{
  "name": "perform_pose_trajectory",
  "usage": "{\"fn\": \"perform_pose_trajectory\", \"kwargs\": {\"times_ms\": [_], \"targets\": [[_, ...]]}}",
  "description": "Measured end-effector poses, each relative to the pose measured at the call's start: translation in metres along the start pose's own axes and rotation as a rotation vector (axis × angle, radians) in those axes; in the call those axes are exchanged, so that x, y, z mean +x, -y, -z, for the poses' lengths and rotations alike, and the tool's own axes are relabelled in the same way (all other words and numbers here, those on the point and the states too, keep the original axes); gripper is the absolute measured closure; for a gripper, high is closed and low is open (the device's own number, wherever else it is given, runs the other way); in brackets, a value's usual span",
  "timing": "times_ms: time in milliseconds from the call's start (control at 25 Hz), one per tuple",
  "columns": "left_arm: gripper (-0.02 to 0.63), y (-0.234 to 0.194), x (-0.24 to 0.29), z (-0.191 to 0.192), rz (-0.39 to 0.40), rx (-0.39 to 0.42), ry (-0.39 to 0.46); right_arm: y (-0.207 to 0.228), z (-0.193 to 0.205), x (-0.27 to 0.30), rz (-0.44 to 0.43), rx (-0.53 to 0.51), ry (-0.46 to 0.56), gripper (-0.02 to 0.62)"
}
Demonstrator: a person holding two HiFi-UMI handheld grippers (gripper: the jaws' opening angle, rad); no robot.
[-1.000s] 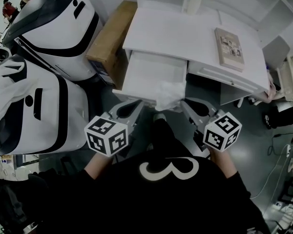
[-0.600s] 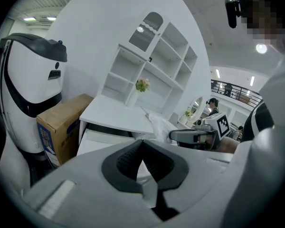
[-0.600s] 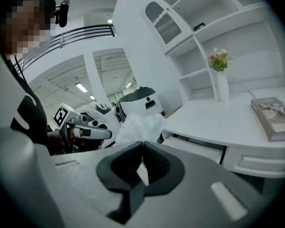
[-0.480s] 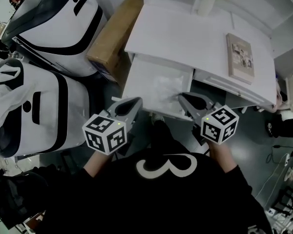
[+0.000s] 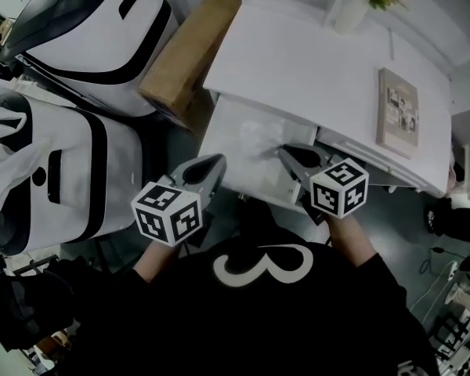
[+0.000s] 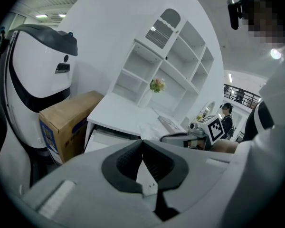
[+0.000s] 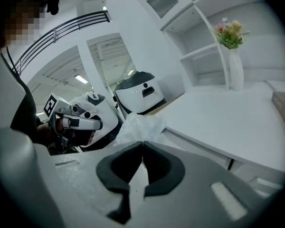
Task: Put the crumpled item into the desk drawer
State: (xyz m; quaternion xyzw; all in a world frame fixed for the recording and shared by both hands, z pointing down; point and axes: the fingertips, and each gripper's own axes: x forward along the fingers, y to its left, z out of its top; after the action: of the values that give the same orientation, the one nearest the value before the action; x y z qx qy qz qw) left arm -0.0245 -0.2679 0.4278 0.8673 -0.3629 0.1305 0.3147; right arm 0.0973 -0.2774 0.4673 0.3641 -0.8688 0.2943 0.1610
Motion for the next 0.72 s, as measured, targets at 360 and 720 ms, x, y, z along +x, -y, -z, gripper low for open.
{"fn": "perform_pose_trajectory", "kwargs": {"times_ms": [360,720], "targets": [[0.597,-0.036,0.019,0.003,-0.054,-0.050,-0.017,0.033,0.029,0.053,-0.013,0.036,-0.115,0.586],[0.597,-0.062,0.028,0.010,-0.088,-0.109,-0.028,0.054,0.067,0.099,-0.015,0.048,-0.239,0.586]]}}
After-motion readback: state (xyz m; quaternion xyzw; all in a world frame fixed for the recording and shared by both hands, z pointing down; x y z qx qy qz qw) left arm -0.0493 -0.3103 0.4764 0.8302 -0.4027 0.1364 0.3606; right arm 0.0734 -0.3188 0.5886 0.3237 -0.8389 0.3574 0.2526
